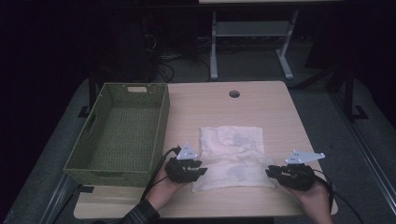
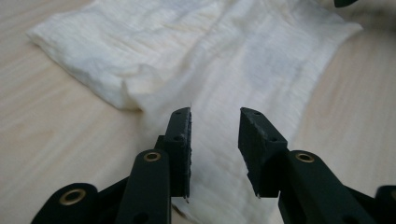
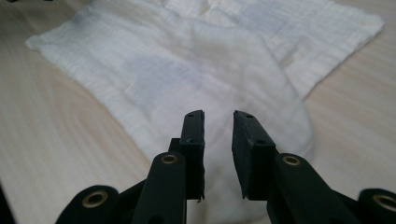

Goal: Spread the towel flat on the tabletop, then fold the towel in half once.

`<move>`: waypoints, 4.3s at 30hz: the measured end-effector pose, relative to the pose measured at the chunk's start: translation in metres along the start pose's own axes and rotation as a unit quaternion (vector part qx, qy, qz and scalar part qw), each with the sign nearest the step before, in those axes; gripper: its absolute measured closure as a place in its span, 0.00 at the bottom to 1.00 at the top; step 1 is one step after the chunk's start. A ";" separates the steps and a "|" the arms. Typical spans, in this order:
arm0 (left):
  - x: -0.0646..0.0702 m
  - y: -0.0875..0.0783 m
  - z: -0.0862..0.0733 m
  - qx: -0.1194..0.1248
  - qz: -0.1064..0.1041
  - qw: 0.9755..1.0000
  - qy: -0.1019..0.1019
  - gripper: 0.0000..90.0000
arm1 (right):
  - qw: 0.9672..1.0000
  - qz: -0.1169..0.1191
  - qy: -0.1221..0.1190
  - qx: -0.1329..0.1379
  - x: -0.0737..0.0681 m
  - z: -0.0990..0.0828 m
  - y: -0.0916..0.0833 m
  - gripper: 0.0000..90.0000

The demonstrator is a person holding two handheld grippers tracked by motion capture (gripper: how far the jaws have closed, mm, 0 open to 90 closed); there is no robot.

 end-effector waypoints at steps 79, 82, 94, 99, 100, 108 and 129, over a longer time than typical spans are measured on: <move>-0.132 0.103 0.087 0.009 0.172 0.982 -0.077 0.97 | 0.996 -0.071 0.048 -0.014 0.165 0.104 0.068 0.95; -0.135 0.101 0.093 0.013 0.179 0.981 -0.080 0.97 | 0.996 -0.084 0.040 0.004 0.168 0.115 0.064 0.96; -0.141 0.105 0.090 0.006 0.186 0.979 -0.087 0.90 | 0.995 -0.088 0.051 0.018 0.172 0.126 0.069 0.88; -0.142 0.106 0.088 0.000 0.183 0.979 -0.094 0.69 | 0.995 -0.079 0.060 0.016 0.174 0.122 0.070 0.79; -0.142 0.106 0.087 0.000 0.183 0.978 -0.097 0.68 | 0.995 -0.080 0.060 0.017 0.173 0.123 0.070 0.78; -0.148 0.110 0.078 -0.014 0.187 0.977 -0.106 0.62 | 0.995 -0.077 0.059 0.016 0.177 0.120 0.077 0.76; -0.146 0.132 0.068 -0.030 0.165 0.981 -0.101 0.74 | 0.994 -0.080 0.072 -0.010 0.187 0.107 0.101 0.87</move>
Point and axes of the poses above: each handheld gripper's, and its own axes: y roughly forward along the jaws, z roughly out of its top, x roughly to its right, the point moved 6 cm from there along y, roughly forward along the jaws, and after that the axes turned 9 degrees about z, right-handed, at the moved point
